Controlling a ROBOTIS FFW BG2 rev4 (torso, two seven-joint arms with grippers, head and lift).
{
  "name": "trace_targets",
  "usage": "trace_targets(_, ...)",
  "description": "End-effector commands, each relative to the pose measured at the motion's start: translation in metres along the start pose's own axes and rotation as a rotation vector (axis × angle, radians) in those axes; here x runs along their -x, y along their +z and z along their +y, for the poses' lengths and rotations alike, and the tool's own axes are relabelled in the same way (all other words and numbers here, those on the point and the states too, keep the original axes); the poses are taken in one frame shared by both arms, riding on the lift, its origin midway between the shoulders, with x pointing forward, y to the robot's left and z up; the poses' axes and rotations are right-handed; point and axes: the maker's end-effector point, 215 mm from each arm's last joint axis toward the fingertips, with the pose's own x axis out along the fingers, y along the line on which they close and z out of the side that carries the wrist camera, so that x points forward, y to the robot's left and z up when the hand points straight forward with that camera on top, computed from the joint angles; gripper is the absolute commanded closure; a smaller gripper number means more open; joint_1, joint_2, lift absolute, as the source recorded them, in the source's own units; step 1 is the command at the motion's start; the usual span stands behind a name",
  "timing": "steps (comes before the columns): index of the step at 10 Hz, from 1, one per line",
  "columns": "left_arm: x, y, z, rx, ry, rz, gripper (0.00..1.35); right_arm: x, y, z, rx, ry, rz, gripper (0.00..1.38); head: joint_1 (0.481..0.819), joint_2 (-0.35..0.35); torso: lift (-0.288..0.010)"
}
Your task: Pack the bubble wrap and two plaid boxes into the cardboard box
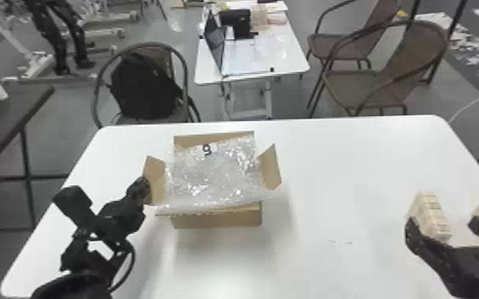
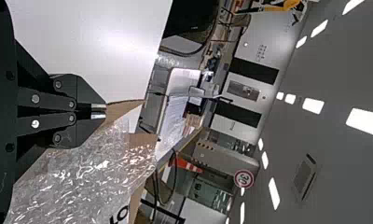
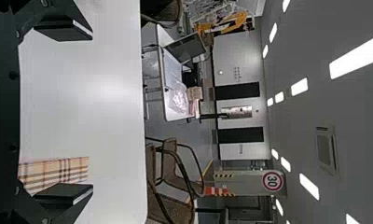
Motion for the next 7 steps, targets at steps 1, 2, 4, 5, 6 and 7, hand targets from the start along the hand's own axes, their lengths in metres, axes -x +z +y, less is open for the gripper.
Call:
trace_targets(1, 0.001, -0.001, 0.0, 0.003, 0.001, 0.002, 1.21, 0.01, -0.026, -0.019, -0.002, -0.034, 0.025, 0.15, 0.695, 0.135, -0.071)
trace_targets(2, 0.001, -0.001, 0.0, 0.003, 0.0, 0.002, 1.21, 0.016, -0.045, -0.033, -0.01, -0.06, 0.043, 0.15, 0.695, 0.123, -0.071)
trace_targets(4, 0.001, -0.002, 0.0, 0.005, 0.001, 0.003, 1.21, 0.023, -0.071, -0.056, -0.014, -0.106, 0.082, 0.15, 0.695, 0.098, -0.071)
trace_targets(5, 0.001, -0.002, -0.001, 0.006, 0.0, 0.003, 1.21, 0.022, -0.081, -0.07, -0.001, -0.132, 0.099, 0.15, 0.695, 0.084, -0.071)
trace_targets(6, 0.001, -0.002, 0.0, 0.006, 0.002, 0.002, 1.21, 0.016, -0.086, -0.079, 0.024, -0.143, 0.111, 0.15, 0.695, 0.067, -0.071)
trace_targets(7, 0.0, -0.002, -0.002, 0.006, -0.003, 0.002, 1.21, 0.007, -0.091, -0.082, 0.032, -0.121, 0.123, 0.15, 0.695, 0.053, -0.071)
